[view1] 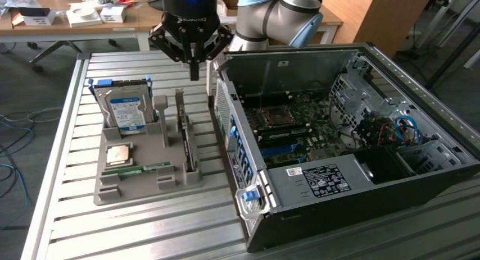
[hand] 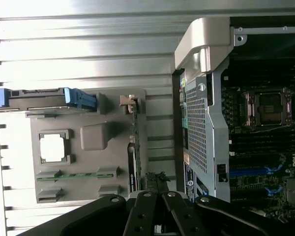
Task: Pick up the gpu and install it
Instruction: 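Reach for the gpu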
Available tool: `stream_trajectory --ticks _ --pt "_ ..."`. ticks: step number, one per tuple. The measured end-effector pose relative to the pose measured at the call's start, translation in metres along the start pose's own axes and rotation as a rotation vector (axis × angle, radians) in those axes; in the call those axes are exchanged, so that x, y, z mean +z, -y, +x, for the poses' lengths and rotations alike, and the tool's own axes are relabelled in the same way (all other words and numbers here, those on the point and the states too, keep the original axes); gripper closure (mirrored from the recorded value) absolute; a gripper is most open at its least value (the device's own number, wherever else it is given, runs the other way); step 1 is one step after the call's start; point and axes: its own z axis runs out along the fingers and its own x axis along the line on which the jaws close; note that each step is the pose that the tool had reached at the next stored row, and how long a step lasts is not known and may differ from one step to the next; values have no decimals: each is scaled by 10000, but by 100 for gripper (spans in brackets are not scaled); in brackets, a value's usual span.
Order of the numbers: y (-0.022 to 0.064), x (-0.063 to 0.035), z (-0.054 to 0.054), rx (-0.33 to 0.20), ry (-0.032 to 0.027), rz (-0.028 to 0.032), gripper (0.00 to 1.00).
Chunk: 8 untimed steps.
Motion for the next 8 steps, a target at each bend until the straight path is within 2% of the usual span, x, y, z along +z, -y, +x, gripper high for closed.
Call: stream_trajectory --ticks 8 --pt "1 -1 19 4 0 0 89"
